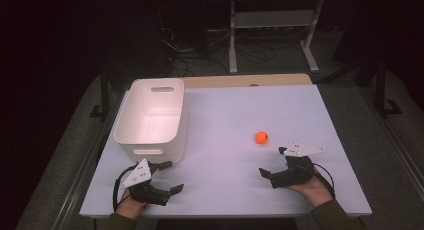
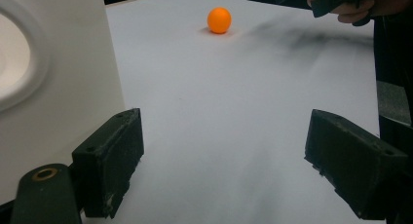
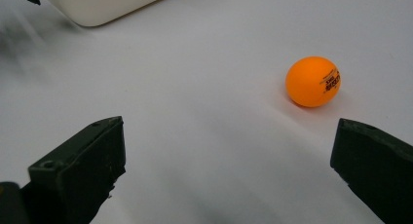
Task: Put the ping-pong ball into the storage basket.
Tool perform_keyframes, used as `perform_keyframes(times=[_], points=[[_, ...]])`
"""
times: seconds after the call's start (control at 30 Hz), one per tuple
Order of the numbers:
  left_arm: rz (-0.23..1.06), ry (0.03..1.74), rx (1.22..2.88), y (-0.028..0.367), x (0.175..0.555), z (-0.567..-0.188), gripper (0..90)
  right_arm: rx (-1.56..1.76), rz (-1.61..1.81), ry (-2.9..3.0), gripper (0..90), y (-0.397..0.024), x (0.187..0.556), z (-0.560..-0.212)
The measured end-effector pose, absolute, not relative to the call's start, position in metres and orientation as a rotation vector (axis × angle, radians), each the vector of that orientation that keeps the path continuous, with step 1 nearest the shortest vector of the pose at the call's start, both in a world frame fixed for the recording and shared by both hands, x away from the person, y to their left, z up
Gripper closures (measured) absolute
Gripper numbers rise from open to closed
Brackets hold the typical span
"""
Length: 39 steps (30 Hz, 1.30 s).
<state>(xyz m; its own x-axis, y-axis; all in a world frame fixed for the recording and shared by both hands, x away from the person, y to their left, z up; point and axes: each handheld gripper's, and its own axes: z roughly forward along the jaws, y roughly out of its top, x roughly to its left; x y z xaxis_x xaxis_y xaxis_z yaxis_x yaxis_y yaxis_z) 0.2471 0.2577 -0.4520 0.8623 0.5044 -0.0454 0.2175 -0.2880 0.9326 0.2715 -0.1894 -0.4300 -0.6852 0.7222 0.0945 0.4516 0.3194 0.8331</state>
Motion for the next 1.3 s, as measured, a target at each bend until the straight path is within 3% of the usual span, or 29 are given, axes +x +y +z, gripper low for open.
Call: perform_keyframes(times=[1.3], points=[[0.305,0.543,1.866,0.258,0.248,-0.452,14.0,1.071,1.319,2.296,0.0,-0.178,0.293,-0.424]])
